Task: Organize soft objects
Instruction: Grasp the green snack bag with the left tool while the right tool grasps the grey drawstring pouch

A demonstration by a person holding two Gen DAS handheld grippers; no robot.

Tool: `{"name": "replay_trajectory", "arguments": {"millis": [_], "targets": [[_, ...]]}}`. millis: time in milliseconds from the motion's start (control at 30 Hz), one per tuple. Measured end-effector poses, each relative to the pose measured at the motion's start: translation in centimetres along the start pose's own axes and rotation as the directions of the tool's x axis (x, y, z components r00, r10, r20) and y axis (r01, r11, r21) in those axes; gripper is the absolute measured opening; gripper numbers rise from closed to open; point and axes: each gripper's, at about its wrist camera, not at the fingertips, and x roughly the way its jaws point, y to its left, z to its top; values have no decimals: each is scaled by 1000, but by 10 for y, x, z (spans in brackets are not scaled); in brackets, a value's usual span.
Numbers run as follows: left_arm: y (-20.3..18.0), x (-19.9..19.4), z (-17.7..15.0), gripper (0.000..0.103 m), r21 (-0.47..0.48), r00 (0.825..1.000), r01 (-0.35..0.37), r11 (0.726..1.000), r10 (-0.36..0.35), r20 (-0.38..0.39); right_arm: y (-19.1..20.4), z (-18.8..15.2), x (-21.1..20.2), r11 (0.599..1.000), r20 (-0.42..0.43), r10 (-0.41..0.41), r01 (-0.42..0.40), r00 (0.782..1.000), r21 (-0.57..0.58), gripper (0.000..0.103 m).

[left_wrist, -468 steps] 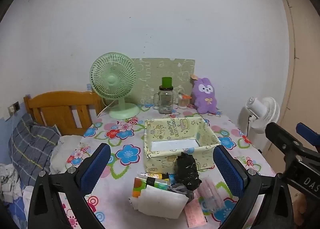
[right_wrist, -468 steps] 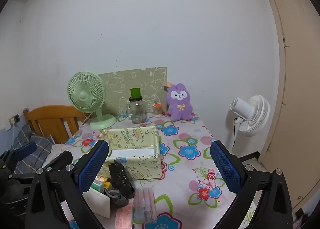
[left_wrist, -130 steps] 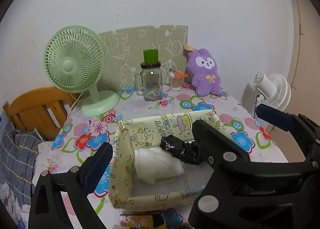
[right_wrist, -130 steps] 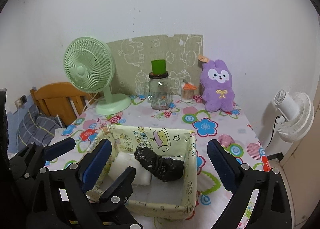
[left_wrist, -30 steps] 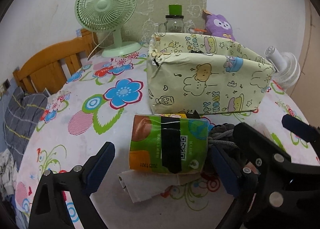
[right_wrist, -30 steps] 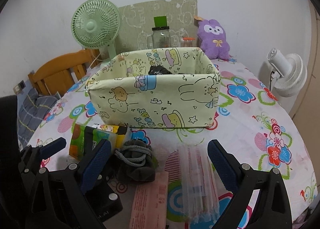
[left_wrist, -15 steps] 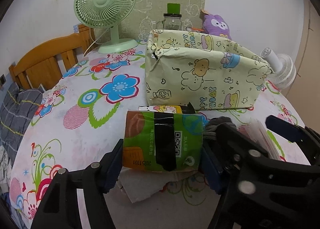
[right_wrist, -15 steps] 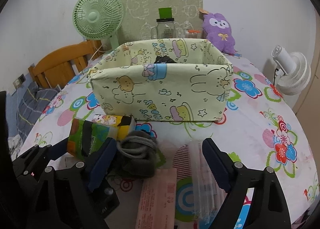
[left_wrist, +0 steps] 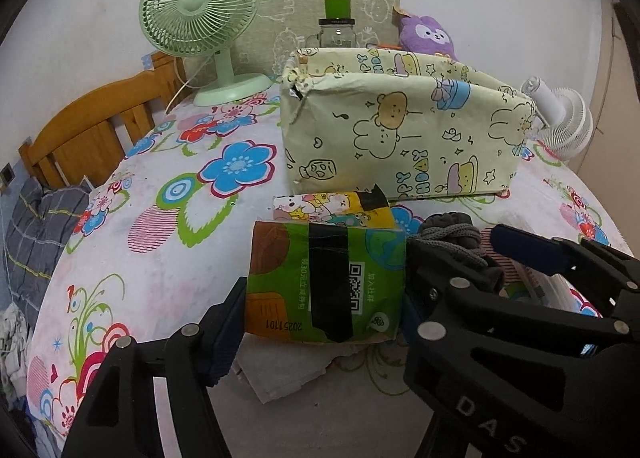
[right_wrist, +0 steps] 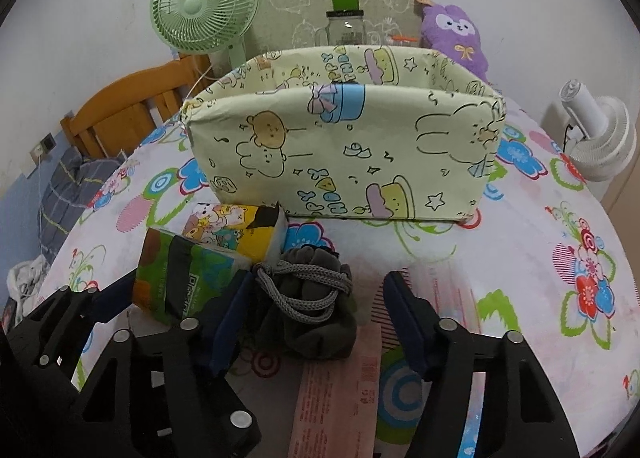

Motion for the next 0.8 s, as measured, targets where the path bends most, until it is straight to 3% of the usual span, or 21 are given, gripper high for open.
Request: {"name": "replay_trajectory", "arguments": {"millis": [133,800], "targets": [[0,0,1,73,-9,1000,12,1000,-12,-6,2,1,3,1000,-10,7,-7,1000,-2,53],[-16,-33,13,72,-24,998,38,999,-37,58,-11,9,-39,1000,74,-7,5,997,28,48]]}}
